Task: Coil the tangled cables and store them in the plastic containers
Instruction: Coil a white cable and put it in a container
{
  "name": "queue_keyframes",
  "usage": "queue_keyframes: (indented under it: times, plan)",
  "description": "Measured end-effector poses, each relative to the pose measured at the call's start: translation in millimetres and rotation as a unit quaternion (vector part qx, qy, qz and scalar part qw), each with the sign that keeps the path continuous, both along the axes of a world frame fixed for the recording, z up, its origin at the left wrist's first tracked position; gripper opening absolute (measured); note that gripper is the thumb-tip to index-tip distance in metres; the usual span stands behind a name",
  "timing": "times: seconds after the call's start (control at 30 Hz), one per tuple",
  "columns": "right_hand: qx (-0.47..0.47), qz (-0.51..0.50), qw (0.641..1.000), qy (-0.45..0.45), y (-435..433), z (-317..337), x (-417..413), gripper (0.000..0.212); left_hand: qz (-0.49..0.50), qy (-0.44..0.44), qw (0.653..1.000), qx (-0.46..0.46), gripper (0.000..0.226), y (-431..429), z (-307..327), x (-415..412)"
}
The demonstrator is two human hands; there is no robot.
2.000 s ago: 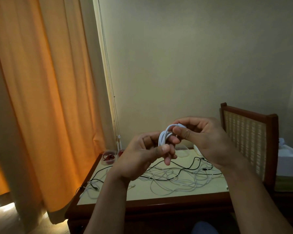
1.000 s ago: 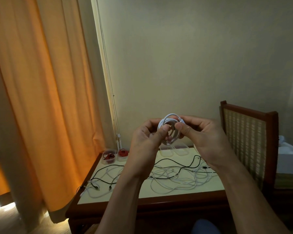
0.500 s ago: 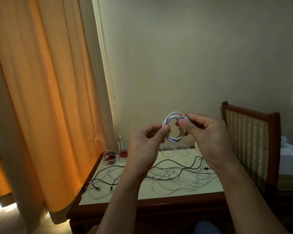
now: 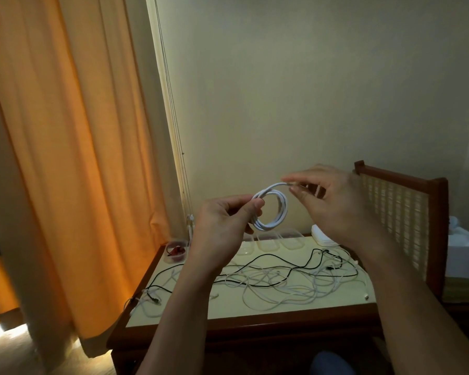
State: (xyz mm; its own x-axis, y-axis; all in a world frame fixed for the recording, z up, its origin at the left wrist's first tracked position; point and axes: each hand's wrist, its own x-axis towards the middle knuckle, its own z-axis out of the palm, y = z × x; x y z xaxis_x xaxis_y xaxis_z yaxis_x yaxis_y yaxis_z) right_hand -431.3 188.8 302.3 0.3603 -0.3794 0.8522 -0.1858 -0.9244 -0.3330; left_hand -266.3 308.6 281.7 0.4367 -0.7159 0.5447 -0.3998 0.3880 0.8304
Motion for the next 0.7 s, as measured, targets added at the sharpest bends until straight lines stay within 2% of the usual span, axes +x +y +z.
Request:
queue_keyframes:
  times: [0.1, 0.17, 0.23, 0.33, 0.4, 0.5, 0.6, 0.7]
  plan:
    - [-0.070, -0.039, 0.996, 0.044, -5, 2, 4, 0.021, -0.018, -0.003, 1.000, 0.013, 0.013, 3, 3, -1]
    - [-0.082, -0.051, 0.994, 0.043, -9, 1, 8, 0.016, -0.028, -0.005, 0.999, 0.020, 0.014, 4, 4, -1]
    - [-0.049, -0.042, 0.998, 0.026, -12, 0, 11, 0.014, -0.040, -0.002, 0.999, 0.027, 0.015, 6, 4, -1]
    - [0.093, 0.057, 0.994, 0.004, -8, -3, 13, 0.015, -0.059, 0.009, 0.998, 0.029, 0.016, 8, 5, -1]
    - [0.197, 0.146, 0.969, -0.019, -4, -5, 16, 0.017, -0.066, 0.005, 0.997, 0.029, 0.015, 9, 5, 0]
    - [0.300, 0.232, 0.923, -0.063, -1, -11, 20, 0.011, -0.065, 0.000, 0.998, 0.026, 0.015, 10, 6, 5]
    - [0.396, 0.310, 0.861, -0.083, -4, -17, 22, 0.033, -0.067, -0.009, 0.997, 0.023, 0.015, 8, 6, 9]
    - [0.449, 0.366, 0.813, -0.064, -5, -21, 21, 0.036, -0.050, -0.012, 0.999, 0.011, 0.015, 5, 6, 11]
